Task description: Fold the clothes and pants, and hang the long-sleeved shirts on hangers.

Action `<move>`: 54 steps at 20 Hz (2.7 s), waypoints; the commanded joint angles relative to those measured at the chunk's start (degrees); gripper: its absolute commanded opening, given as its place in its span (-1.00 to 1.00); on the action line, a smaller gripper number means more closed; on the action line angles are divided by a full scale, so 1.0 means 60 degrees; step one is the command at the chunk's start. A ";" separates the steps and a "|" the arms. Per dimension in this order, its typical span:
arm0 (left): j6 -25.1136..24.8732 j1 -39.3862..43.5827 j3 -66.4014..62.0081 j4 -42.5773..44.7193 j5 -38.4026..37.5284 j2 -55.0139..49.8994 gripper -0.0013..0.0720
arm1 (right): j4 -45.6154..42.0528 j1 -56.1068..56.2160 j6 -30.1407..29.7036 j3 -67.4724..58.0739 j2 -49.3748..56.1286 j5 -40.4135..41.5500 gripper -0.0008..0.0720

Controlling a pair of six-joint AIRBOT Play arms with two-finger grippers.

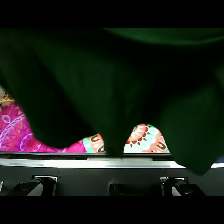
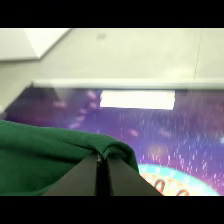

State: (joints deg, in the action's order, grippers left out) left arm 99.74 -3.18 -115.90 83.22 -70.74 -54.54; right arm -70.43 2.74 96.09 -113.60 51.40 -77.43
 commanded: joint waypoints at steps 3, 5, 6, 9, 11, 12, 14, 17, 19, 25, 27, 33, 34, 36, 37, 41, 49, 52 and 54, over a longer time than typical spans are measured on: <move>-0.0809 0.0007 0.0798 0.0390 0.0066 -0.2579 -0.93 | 0.0168 -0.0007 0.0211 0.0743 0.2776 -0.1198 -0.89; -0.0907 0.0138 0.0798 0.0382 0.0386 -0.4346 -0.93 | 0.0419 -0.0007 0.0120 0.1741 0.3938 -0.0474 -0.89; -0.0911 0.0262 0.0794 0.0379 0.0645 -0.5246 -0.93 | 0.0452 -0.0007 0.0120 0.2255 0.4535 0.0131 -0.89; -0.0903 0.0776 0.0692 0.0375 0.1588 -0.7544 -0.93 | 0.0488 -0.0007 0.0127 0.3027 0.6470 0.1938 -0.89; -0.0849 0.1075 0.0423 0.0339 0.1967 -0.8652 -0.93 | 0.0958 -0.0007 0.0124 0.3024 0.7748 0.2896 -0.89; -0.0729 0.1198 0.0204 0.0277 0.1989 -0.9158 -0.93 | 0.1202 -0.0007 0.0120 0.3024 0.8236 0.3337 -0.89; -0.0517 0.1351 0.0015 0.0004 0.1993 -0.9792 -0.93 | 0.1774 -0.0007 0.0124 0.3016 0.9034 0.4044 -0.88; -0.0525 0.1373 0.0018 -0.1137 0.1869 -1.0196 -0.92 | 0.2368 -0.0007 0.0044 0.3016 0.9533 0.4317 -0.82; -0.0521 0.1271 0.0011 -0.1541 0.1708 -1.0134 -0.52 | 0.2415 -0.0135 -0.0131 0.2983 0.9457 0.4065 -0.39; -0.0823 0.0036 0.0025 -0.1759 -0.1271 -0.8801 0.11 | 0.2361 -0.2758 -0.2127 0.2732 0.8127 0.1075 0.20; -0.0907 -0.0448 0.0386 -0.1767 -0.2036 -0.8131 0.11 | 0.2299 -0.3938 -0.2743 0.2951 0.7919 -0.0062 0.20; -0.0903 -0.0787 0.4962 -0.1803 -0.1541 -0.5060 0.11 | 0.2182 -0.5934 -0.4011 0.5355 0.7901 -0.0583 0.19; -0.0871 -0.0787 0.5734 -0.1807 -0.1290 -0.4524 0.11 | 0.1949 -0.6033 -0.4131 0.5657 0.7901 -0.0452 0.19; -0.0871 -0.0787 0.6805 -0.1814 -0.1053 -0.3712 0.11 | 0.1271 -0.6018 -0.4156 0.6029 0.7905 -0.0058 0.19; -0.0871 -0.0790 0.7227 -0.1843 -0.1005 -0.3366 0.11 | 0.1297 -0.6022 -0.4160 0.6131 0.7905 0.0120 0.19; -0.0874 -0.0954 0.8131 -0.2069 -0.0973 -0.2688 0.11 | 0.1406 -0.6018 -0.4233 0.6222 0.7952 0.0590 0.19; -0.0882 -0.1009 0.8211 -0.2779 -0.0605 -0.2681 0.11 | 0.2055 -0.5348 -0.4444 0.7209 0.8211 0.0583 0.18; -0.0991 -0.1188 0.8386 -0.2805 -0.0787 -0.2616 0.11 | 0.2106 -0.5125 -0.4375 0.7231 0.8193 0.0211 -0.17; -0.1107 -0.1388 0.9082 -0.2925 -0.0736 -0.2313 0.11 | 0.2142 -0.5118 -0.4401 0.7231 0.8120 0.0025 -0.53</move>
State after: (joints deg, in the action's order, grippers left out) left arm 93.95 -10.31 -64.73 66.63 -74.96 -69.87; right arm -57.76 -28.67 69.82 -70.59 100.49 -75.64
